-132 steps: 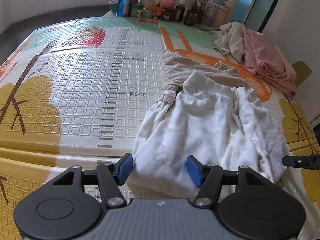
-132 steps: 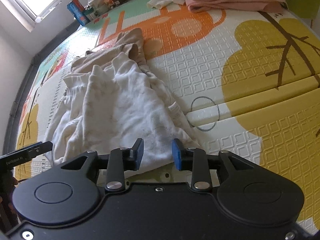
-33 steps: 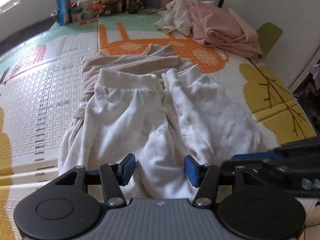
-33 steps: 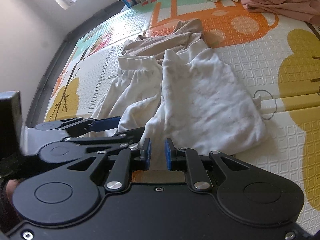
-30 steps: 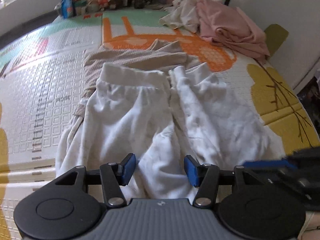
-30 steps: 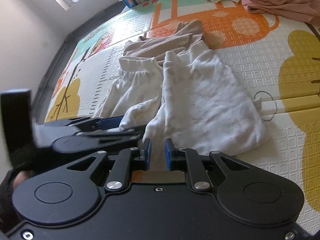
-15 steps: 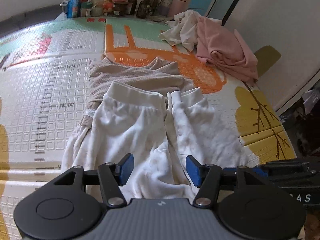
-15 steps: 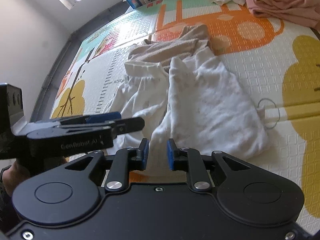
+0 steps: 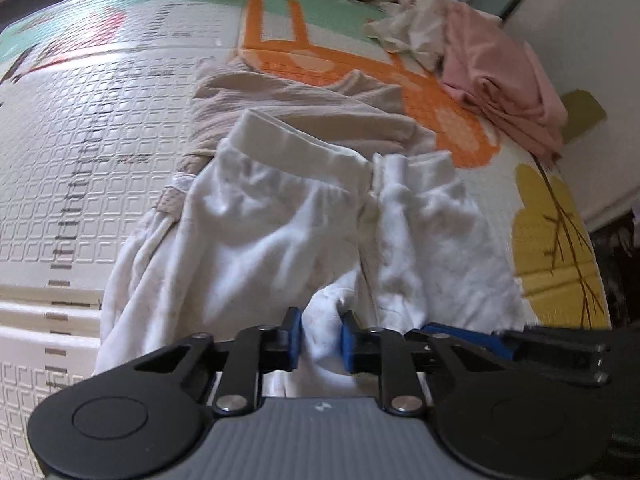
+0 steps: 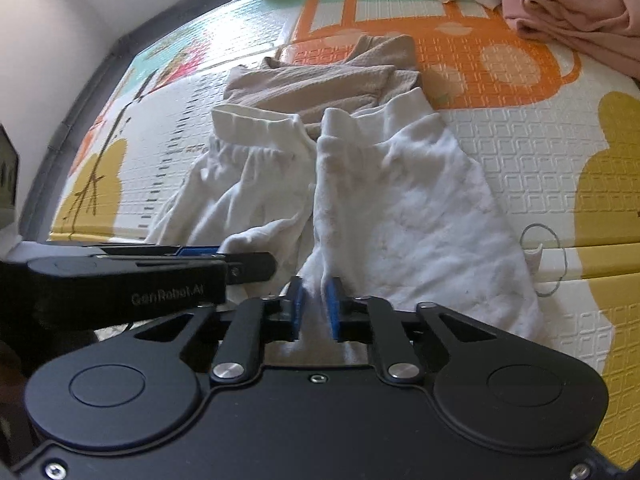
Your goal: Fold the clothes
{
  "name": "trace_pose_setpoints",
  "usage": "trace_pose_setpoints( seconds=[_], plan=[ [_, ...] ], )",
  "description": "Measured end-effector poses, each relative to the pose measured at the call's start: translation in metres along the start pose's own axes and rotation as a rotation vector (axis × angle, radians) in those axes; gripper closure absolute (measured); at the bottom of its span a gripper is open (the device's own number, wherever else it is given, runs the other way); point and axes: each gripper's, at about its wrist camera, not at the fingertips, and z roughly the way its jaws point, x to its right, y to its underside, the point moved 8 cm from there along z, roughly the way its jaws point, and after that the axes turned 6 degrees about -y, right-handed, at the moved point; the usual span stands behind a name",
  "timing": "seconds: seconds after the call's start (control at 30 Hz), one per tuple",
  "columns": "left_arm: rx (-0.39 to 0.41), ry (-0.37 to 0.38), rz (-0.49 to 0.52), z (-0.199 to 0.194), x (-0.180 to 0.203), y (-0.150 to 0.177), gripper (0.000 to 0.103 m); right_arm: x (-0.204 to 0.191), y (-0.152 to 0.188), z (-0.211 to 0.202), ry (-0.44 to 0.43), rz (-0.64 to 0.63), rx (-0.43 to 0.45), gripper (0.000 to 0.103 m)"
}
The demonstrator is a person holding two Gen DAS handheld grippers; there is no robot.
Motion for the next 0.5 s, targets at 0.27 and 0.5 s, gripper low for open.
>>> trace_pose_setpoints(
  seconds=[0.27,0.5],
  plan=[
    [0.104,0.006,-0.101,-0.014,-0.007,-0.008,0.086,0.000,-0.015,-0.022,-0.007,0.018,0.124,0.103],
    [0.099,0.012,-0.098,-0.010,-0.002,-0.015,0.081,0.004,-0.017,-0.017,-0.016,0.048,0.122,0.086]
  ],
)
